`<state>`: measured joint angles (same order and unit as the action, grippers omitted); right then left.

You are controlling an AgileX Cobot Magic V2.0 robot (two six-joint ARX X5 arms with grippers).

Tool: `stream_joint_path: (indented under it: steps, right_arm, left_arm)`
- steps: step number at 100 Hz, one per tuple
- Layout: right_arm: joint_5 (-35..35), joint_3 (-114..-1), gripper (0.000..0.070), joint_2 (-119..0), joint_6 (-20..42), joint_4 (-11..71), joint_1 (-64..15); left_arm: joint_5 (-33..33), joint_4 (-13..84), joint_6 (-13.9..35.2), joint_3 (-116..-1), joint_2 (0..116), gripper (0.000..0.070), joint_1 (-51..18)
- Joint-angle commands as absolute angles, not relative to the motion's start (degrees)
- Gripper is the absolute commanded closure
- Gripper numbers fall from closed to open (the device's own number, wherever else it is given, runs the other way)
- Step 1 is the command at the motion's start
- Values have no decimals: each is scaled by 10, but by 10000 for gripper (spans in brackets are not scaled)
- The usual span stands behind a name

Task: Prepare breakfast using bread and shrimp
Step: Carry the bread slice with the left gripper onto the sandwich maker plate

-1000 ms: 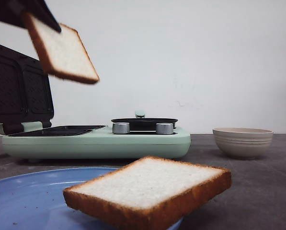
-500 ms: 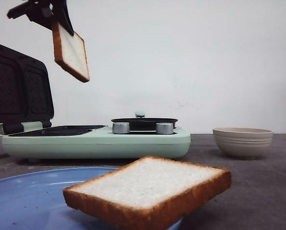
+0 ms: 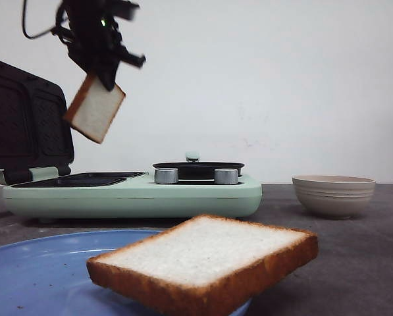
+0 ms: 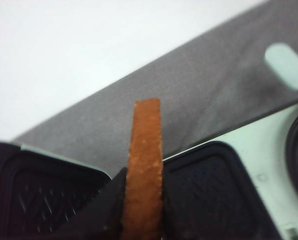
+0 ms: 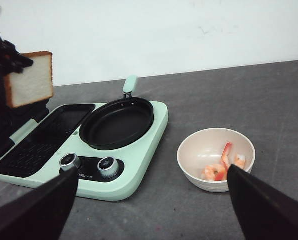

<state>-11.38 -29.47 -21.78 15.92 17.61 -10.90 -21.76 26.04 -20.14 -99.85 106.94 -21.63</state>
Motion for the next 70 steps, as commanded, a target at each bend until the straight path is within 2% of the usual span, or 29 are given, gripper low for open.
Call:
stream_joint_path:
  steps: [1,14,70]
  right_arm:
    - [-104,-299,123,-220,165,173,-112]
    - [-102,-299,123,-220,165,173,-112]
    - [-87,-299,123,-220,166,203,-112]
  left_arm:
    - [-233,242,-243,-1011,1092,696,-221]
    - [-273,228,-250,-1011,1122,696,-224]
    - [-272,207,-248,-1011,1177,696,-228]
